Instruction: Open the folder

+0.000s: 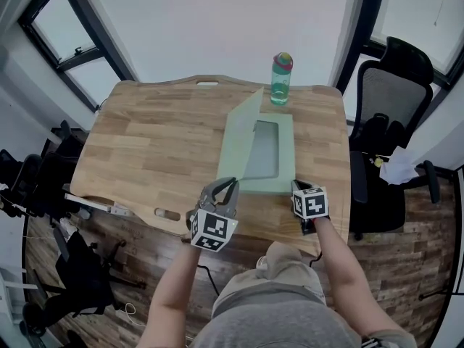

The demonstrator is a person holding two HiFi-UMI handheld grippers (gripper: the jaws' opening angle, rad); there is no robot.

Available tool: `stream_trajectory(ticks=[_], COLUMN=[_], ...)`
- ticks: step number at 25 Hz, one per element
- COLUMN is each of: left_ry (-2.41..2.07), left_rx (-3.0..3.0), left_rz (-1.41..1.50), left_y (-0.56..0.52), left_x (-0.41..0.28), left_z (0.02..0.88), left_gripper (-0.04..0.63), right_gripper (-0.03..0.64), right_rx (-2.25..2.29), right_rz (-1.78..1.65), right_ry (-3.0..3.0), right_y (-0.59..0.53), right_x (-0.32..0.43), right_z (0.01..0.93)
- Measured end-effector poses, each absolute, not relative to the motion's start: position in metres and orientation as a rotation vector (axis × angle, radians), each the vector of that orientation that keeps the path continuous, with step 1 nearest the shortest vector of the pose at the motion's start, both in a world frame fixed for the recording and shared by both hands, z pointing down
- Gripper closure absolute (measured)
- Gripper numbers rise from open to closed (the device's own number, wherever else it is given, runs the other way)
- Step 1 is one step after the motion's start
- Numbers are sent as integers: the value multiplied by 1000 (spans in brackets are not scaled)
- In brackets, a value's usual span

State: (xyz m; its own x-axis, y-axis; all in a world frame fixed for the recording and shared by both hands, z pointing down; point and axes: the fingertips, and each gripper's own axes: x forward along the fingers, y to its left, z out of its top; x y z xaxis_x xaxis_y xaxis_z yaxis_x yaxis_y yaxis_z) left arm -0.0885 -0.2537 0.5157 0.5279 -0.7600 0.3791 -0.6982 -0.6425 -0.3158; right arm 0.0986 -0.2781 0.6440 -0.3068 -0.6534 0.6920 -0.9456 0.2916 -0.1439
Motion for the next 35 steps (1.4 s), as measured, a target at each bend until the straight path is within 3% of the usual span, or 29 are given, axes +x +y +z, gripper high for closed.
stream_trajectory(ticks=[23, 35], left_ry=[1697, 1981], left_rx=[-2526, -2383], left_rz=[-595, -646], left_y=[-269, -282], left_x=[-194, -266], left_z=[501, 524], left_gripper=[584, 555], right_gripper=[615, 615], right_rx=[1416, 1462], right_rz=[770, 688], right_ry=[-2032, -1988], right_y=[-279, -278], right_x=[97, 96], right_z=[646, 646])
